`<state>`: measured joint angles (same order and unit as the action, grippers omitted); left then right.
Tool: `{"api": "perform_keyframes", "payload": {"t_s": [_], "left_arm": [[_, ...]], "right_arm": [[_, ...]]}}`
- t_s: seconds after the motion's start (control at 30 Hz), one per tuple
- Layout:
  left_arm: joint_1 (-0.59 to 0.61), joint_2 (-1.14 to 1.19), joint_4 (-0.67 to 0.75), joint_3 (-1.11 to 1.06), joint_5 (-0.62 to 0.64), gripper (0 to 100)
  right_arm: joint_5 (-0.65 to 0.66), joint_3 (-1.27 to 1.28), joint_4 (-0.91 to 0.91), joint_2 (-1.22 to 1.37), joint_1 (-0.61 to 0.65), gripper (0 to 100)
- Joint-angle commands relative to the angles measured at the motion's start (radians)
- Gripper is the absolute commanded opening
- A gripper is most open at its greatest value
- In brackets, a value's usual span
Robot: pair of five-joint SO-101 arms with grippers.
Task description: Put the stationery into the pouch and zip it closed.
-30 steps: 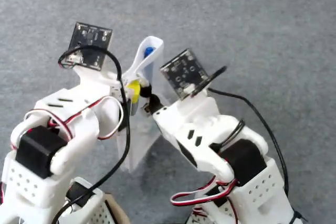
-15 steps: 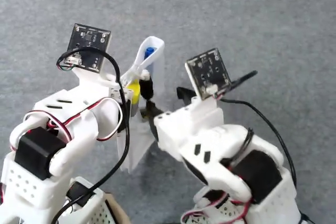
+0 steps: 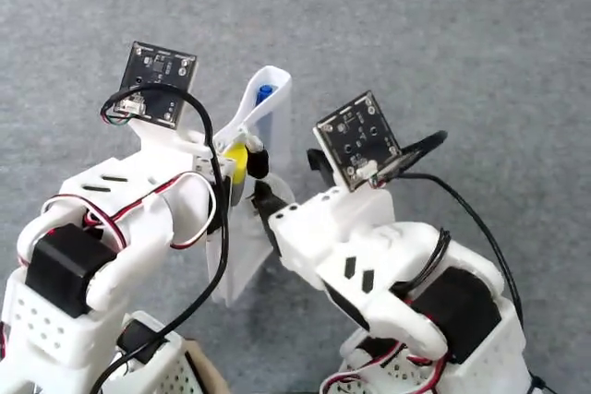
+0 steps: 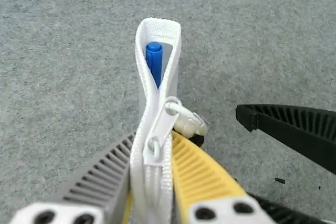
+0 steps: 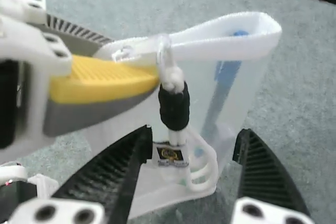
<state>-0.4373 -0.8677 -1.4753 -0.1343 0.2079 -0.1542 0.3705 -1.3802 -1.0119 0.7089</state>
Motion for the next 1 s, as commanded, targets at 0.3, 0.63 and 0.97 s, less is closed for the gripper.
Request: {"api": "perform_keyframes", "payload": {"t_s": [0.3,0.63,0.97], "left_arm": [[-0.016,-0.034,0.003,0.025,0.011,3],[-0.016,-0.034,0.000,0.027,0.011,3],[-0.018,-0.064,-0.011,0.031,0.011,3]], "right_arm": [[0.017,0.131,0.132,0.001,-0.017,26.8],[0.037,0.188,0.222,-0.001,-0.040,17.6],[0.209,0.234,0.315,-0.002,-0.055,7.8]]}}
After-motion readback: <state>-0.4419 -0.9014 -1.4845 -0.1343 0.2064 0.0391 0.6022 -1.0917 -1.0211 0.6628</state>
